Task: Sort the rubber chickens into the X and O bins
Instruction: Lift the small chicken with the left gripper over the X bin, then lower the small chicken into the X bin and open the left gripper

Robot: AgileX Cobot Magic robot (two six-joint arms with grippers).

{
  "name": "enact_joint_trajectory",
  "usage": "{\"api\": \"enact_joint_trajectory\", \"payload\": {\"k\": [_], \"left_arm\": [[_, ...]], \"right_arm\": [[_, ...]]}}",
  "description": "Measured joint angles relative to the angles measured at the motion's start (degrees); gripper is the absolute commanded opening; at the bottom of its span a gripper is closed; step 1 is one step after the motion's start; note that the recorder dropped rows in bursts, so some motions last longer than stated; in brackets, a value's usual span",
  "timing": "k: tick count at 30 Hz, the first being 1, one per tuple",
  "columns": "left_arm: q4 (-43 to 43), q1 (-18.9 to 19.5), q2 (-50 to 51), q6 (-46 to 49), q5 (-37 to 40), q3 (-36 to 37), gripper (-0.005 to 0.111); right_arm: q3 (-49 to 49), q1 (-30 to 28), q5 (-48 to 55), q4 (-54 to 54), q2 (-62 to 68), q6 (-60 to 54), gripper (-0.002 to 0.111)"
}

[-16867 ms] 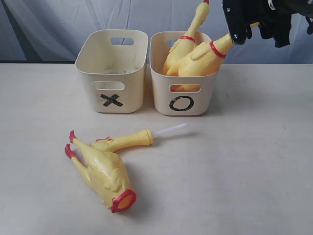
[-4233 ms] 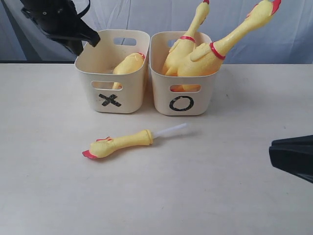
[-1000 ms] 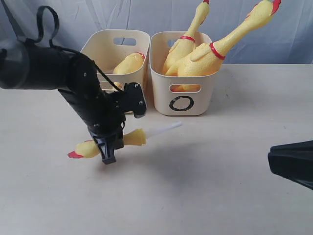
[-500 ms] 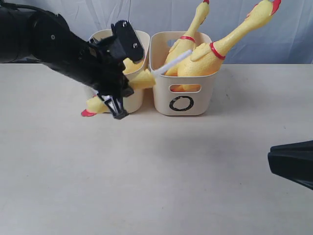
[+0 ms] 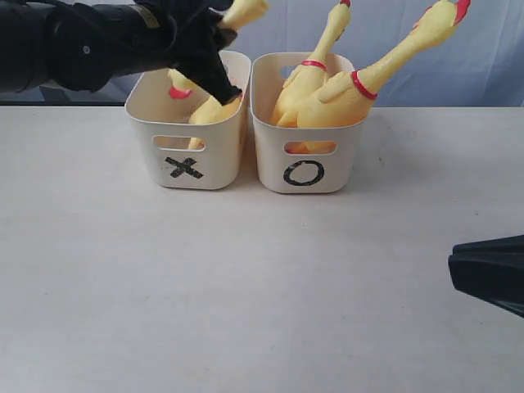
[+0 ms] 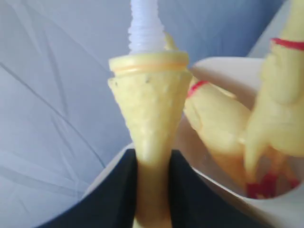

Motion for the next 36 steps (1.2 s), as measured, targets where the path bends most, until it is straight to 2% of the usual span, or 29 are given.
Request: {"api": "enact_joint_trajectory", "payload": {"k": [5, 8, 17, 21, 32, 36], "left_arm": [[-6.6, 3.1, 3.0, -0.1, -10.1, 0.0, 0.0], [-7.7, 4.4, 5.1, -0.2, -14.8, 0.0, 0.0], [-8.1, 6.5, 12.1, -6.2, -18.4, -4.3, 0.0], [-8.1, 7.3, 15.3, -8.2, -16.1, -7.4, 0.0], [-8.1, 9.6, 22.0, -9.0, -2.8, -13.2, 0.001], [-8.1, 10.4, 22.5, -9.0, 0.6, -13.5, 0.014]], "right_arm": [[0.0, 0.0, 0.0, 0.0, 0.0, 0.0, 0.0], [0.0, 0.0, 0.0, 0.0, 0.0, 0.0, 0.0], [0.0, 0.0, 0.0, 0.0, 0.0, 0.0, 0.0], [0.0, 0.0, 0.0, 0.0, 0.0, 0.0, 0.0], [0.0, 0.0, 0.0, 0.0, 0.0, 0.0, 0.0], [0.0, 0.0, 0.0, 0.0, 0.0, 0.0, 0.0]]}}
